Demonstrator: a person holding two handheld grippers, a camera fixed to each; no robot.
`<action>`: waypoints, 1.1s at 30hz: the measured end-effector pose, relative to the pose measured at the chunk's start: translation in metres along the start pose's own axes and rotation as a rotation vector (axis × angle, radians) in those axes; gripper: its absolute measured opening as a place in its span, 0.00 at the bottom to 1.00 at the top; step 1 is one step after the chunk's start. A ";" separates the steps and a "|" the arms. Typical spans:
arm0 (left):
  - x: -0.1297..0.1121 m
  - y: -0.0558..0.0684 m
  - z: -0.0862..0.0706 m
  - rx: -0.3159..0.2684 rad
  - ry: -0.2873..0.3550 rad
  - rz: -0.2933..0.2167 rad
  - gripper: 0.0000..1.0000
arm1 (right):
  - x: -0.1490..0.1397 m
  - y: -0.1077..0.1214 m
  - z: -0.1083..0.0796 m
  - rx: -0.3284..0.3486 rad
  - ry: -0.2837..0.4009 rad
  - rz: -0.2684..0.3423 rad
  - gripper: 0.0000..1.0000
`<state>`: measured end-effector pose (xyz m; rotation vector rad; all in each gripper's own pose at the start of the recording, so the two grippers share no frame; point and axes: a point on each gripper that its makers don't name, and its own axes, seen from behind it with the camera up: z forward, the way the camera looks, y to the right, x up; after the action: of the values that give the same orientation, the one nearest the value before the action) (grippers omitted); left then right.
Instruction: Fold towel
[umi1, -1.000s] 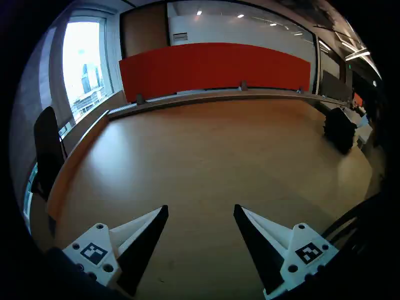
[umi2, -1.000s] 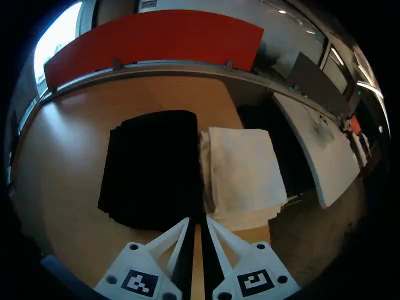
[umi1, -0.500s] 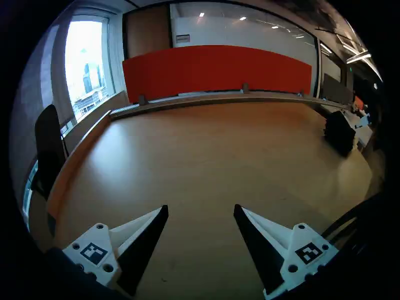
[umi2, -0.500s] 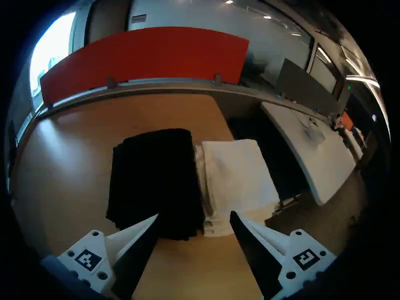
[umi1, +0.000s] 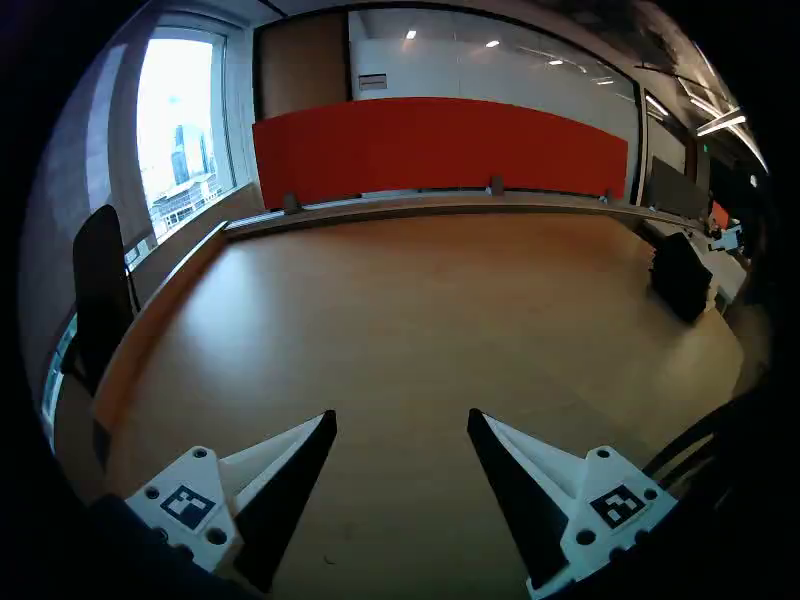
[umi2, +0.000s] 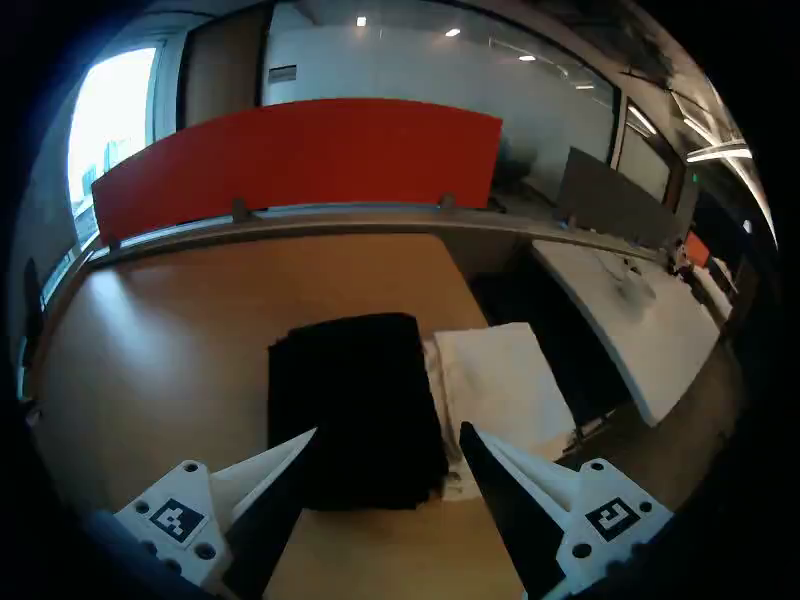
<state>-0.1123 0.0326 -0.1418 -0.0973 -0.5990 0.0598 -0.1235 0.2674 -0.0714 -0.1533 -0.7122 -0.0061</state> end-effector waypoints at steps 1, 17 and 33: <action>0.000 0.000 0.000 0.000 0.001 -0.003 0.98 | 0.004 -0.002 -0.001 -0.001 0.016 0.004 1.00; -0.002 -0.003 0.002 0.009 0.001 -0.054 0.98 | 0.076 -0.012 -0.029 -0.063 0.351 0.098 1.00; 0.004 -0.005 0.007 0.012 0.015 -0.054 0.98 | 0.111 -0.047 -0.041 -0.025 0.475 0.125 1.00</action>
<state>-0.1129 0.0289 -0.1333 -0.0702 -0.5864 0.0100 -0.0150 0.2206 -0.0232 -0.2112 -0.2275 0.0657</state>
